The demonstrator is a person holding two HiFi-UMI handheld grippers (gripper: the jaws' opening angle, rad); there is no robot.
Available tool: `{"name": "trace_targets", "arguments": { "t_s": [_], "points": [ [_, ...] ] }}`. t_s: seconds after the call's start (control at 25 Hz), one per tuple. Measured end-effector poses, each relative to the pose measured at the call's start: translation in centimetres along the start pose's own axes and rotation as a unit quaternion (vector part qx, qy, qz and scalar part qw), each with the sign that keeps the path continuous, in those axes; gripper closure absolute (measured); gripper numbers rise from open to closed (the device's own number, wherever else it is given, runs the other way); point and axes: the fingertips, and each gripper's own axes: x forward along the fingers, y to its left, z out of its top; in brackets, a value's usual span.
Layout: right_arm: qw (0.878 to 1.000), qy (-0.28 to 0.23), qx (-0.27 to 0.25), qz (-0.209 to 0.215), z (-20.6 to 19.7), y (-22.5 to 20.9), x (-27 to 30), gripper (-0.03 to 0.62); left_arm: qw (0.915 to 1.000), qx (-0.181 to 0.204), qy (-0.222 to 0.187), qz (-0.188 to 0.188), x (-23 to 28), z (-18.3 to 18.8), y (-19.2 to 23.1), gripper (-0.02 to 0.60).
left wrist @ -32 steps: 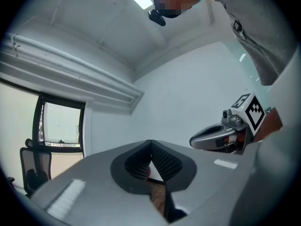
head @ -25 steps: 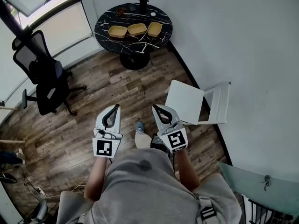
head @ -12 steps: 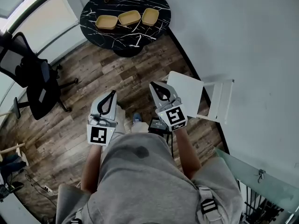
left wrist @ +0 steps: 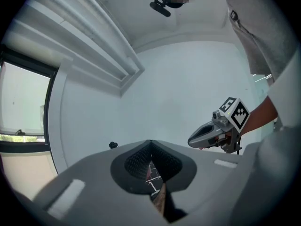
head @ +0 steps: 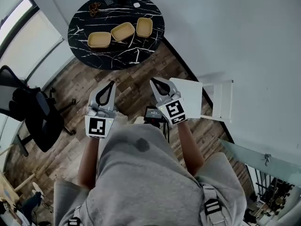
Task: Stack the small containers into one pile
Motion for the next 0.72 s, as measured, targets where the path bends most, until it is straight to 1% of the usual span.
{"name": "trace_targets", "arguments": {
  "t_s": [0.12,0.2,0.28,0.4,0.52,0.56,0.64,0.72],
  "points": [
    [1.0,0.02,0.01,-0.022,0.2,-0.8,2.2,0.582,0.9998,-0.008,0.009,-0.014,1.1,-0.4,3.3,0.581],
    [0.999,0.032,0.013,-0.036,0.0,-1.7,4.2,0.58,0.9997,-0.013,0.015,-0.014,2.3,-1.1,5.8,0.581],
    [0.998,0.042,0.016,-0.042,0.0,-2.5,6.0,0.58,0.9997,-0.017,0.011,-0.011,3.3,-1.5,7.9,0.581],
    [0.997,0.055,0.025,-0.042,0.2,-4.3,8.9,0.582,0.9997,-0.023,0.005,-0.006,5.4,-2.4,10.3,0.581],
    [0.997,0.067,0.024,-0.038,-0.2,-7.3,12.5,0.58,0.9994,-0.026,0.02,-0.004,8.8,-3.3,12.5,0.581],
    [0.997,0.07,0.022,-0.038,-0.4,-8.5,13.7,0.58,0.9995,-0.026,0.02,-0.004,10.1,-3.4,13.1,0.581],
    [0.996,0.079,0.02,-0.038,-1.4,-10.6,15.9,0.58,0.9995,-0.023,0.023,-0.004,12.2,-3.7,14.1,0.581],
    [0.995,0.091,0.027,-0.033,-3.2,-12.5,18.0,0.58,0.999,-0.019,0.041,-0.001,13.8,-3.9,15.2,0.581]
  ]
}}
